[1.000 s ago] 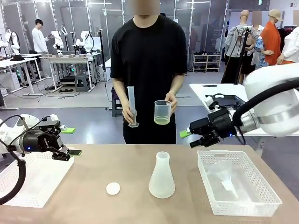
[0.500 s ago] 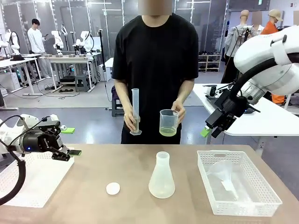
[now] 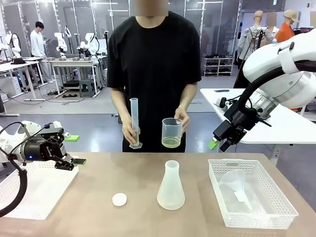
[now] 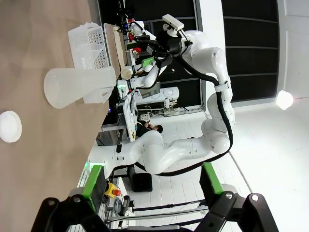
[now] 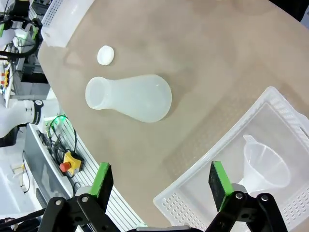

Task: Prepare the solutions needed for the experiment.
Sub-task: Pick up the Plastic Funnel and insert it into the Big flask.

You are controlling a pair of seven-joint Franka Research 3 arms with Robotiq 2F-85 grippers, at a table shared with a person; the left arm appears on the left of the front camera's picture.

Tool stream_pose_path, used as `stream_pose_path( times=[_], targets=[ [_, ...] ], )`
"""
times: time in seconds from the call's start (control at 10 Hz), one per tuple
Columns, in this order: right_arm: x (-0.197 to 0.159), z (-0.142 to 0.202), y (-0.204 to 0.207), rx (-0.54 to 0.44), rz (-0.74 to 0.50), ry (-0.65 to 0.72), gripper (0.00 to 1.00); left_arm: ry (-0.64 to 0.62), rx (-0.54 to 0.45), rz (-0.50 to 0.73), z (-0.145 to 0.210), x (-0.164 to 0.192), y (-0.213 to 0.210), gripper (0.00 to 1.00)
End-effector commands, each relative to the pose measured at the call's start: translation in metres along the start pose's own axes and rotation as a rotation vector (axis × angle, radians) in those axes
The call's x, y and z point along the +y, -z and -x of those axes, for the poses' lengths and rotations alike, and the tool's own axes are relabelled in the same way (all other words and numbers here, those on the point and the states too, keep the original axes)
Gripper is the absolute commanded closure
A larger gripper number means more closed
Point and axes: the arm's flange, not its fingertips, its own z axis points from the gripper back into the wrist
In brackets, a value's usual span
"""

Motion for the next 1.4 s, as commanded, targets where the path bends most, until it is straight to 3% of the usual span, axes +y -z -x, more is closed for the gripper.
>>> stream_pose_path(
  times=[0.0,0.2,0.5,0.7,0.8,1.2,1.3],
  targets=[
    [0.0,0.0,0.0,0.002,-0.001,0.0,0.0,0.005,-0.008,0.015,-0.002,-0.002,0.002,0.0],
    [-0.015,-0.021,-0.011,0.248,0.163,-0.314,0.0,0.005,-0.008,0.015,-0.002,-0.002,0.002,0.0],
    [-0.036,-0.048,-0.009,0.455,0.207,-0.566,0.0,0.005,-0.008,0.015,-0.002,-0.002,0.002,0.0],
    [-0.041,-0.055,-0.005,0.505,0.184,-0.652,0.0,0.005,-0.008,0.015,-0.002,-0.002,0.002,0.0],
    [-0.042,-0.058,-0.004,0.493,0.18,-0.593,0.0,0.005,-0.008,0.015,-0.002,-0.002,0.002,0.0],
    [-0.04,-0.055,0.001,0.486,0.191,-0.615,0.0,0.005,-0.008,0.015,-0.002,-0.002,0.002,0.0],
    [-0.046,-0.058,0.007,0.57,0.192,-0.682,0.0,0.005,-0.008,0.015,-0.002,-0.002,0.002,0.0]
  ],
)
